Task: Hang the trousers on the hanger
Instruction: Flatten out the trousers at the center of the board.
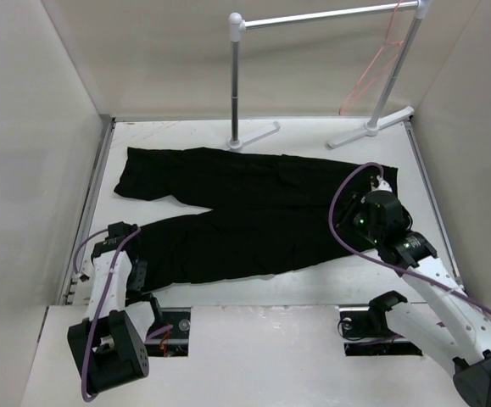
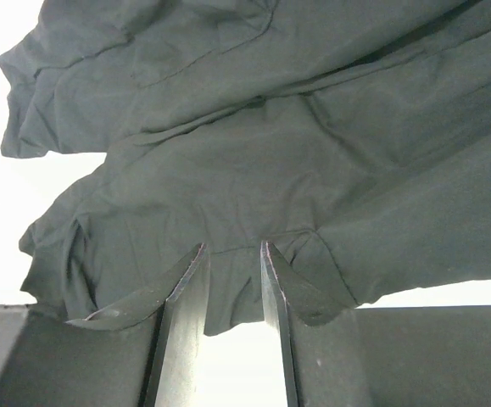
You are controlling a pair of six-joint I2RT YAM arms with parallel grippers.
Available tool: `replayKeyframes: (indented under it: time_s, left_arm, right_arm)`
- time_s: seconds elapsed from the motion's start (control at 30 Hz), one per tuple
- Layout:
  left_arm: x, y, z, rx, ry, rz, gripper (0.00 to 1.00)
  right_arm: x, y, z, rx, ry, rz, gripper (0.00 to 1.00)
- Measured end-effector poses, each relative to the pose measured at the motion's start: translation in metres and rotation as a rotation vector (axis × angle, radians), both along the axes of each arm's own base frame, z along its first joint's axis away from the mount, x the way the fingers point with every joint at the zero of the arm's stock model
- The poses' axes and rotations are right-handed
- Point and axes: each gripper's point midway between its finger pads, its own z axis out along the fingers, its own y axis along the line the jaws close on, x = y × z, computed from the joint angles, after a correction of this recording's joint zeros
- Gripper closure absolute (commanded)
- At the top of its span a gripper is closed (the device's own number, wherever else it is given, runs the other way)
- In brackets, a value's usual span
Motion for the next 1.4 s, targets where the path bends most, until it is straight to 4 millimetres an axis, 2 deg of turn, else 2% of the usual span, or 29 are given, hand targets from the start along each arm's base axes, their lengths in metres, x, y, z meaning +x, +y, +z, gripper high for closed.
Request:
replayKeyframes:
  time_s: [0.03,0.13,0.17,0.23,0.37,0.43,0.57,0.67,0.8,0.93,1.0,1.2,1.4]
  left_arm:
    - [0.001,0.000,0.000,0.002,-0.008,0.005,0.53]
    - [0.007,0.004,-0.001,0.012,-0.048,0.030,0.73]
    - [0.009,0.006,-0.001,0.019,-0.069,0.045,0.81]
    - [0.014,0.011,0.000,0.032,-0.107,0.073,0.89]
    - [0.028,0.025,0.012,0.076,-0.184,0.103,0.91]
    - [0.044,0.036,0.032,0.118,-0.232,0.089,0.91]
    - [0.091,0.061,0.085,0.227,-0.365,0.035,0.91]
    - [0.112,0.067,0.103,0.280,-0.426,-0.010,0.91]
    - [0.115,0.059,0.098,0.294,-0.421,-0.074,0.90]
    - [0.103,0.052,0.080,0.269,-0.388,-0.100,0.90]
    - [0.100,0.050,0.078,0.259,-0.394,-0.106,0.90]
    - [0.105,0.040,0.090,0.256,-0.474,-0.153,0.90]
    - [0.100,0.029,0.075,0.222,-0.447,-0.192,0.90]
  right_arm:
    - [0.001,-0.001,0.000,0.001,0.001,-0.004,0.62]
    - [0.003,-0.006,0.000,0.005,0.003,-0.023,0.58]
    - [0.004,-0.009,-0.001,0.004,0.004,-0.031,0.56]
    - [0.006,-0.013,0.000,0.006,0.001,-0.050,0.48]
    - [0.006,-0.031,-0.003,0.004,-0.002,-0.116,0.36]
    - [0.005,-0.042,-0.008,-0.010,0.011,-0.156,0.36]
    - [0.000,-0.074,-0.029,-0.066,0.077,-0.279,0.37]
    - [-0.009,-0.105,-0.047,-0.125,0.143,-0.411,0.37]
    - [-0.019,-0.143,-0.061,-0.188,0.218,-0.575,0.41]
    - [-0.032,-0.169,-0.078,-0.218,0.319,-0.704,0.45]
    - [-0.040,-0.180,-0.087,-0.227,0.381,-0.759,0.45]
    - [-0.052,-0.195,-0.109,-0.214,0.521,-0.849,0.47]
    - [-0.034,-0.196,-0.122,-0.189,0.535,-0.838,0.48]
